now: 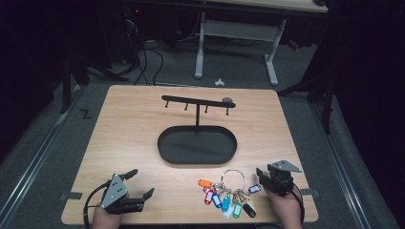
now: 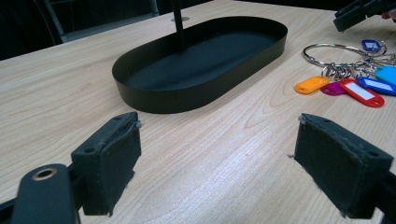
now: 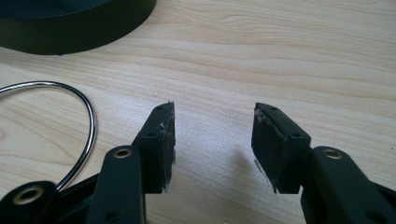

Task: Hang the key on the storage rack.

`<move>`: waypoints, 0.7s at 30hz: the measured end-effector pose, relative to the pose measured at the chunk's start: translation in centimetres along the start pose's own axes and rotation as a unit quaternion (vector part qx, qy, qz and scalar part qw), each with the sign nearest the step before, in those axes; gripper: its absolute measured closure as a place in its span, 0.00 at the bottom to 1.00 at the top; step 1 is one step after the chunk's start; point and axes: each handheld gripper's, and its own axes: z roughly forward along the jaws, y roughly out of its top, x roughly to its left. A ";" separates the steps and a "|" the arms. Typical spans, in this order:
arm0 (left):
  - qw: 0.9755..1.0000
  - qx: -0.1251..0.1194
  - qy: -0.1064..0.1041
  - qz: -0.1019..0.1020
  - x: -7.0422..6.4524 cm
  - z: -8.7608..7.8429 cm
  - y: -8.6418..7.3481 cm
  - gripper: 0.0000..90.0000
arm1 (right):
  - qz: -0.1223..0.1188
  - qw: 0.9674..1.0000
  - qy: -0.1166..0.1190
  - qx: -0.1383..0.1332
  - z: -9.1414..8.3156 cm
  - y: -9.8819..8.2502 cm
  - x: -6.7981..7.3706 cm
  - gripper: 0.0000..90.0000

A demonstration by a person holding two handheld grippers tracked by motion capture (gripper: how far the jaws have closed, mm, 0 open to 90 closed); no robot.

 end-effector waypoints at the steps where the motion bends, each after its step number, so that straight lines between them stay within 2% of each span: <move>1: 1.000 0.000 0.000 0.000 0.0 0.0 0.0 0.17 | 0.000 1.000 0.001 0.000 0.0 0.0 0.0 0.55; 11: 1.000 0.003 -0.004 0.002 -0.1 0.3 0.0 0.17 | -0.002 1.000 0.009 0.002 -0.1 0.0 0.1 0.54; 15: 1.000 0.002 -0.004 0.001 -0.1 0.2 0.0 0.17 | -0.005 1.000 0.023 -0.001 -0.2 0.2 0.4 0.57; 16: 1.000 0.001 -0.003 0.000 -0.1 0.3 0.0 0.17 | -0.013 0.999 0.049 -0.006 -0.4 0.6 1.0 0.60; 19: 1.000 0.002 -0.003 0.000 0.0 0.3 0.0 0.17 | -0.015 0.996 0.082 -0.011 -0.6 1.0 2.2 0.64; 21: 1.000 0.003 -0.004 0.002 -0.1 0.3 0.0 0.17 | -0.028 0.993 0.111 -0.008 -0.5 1.3 3.3 0.66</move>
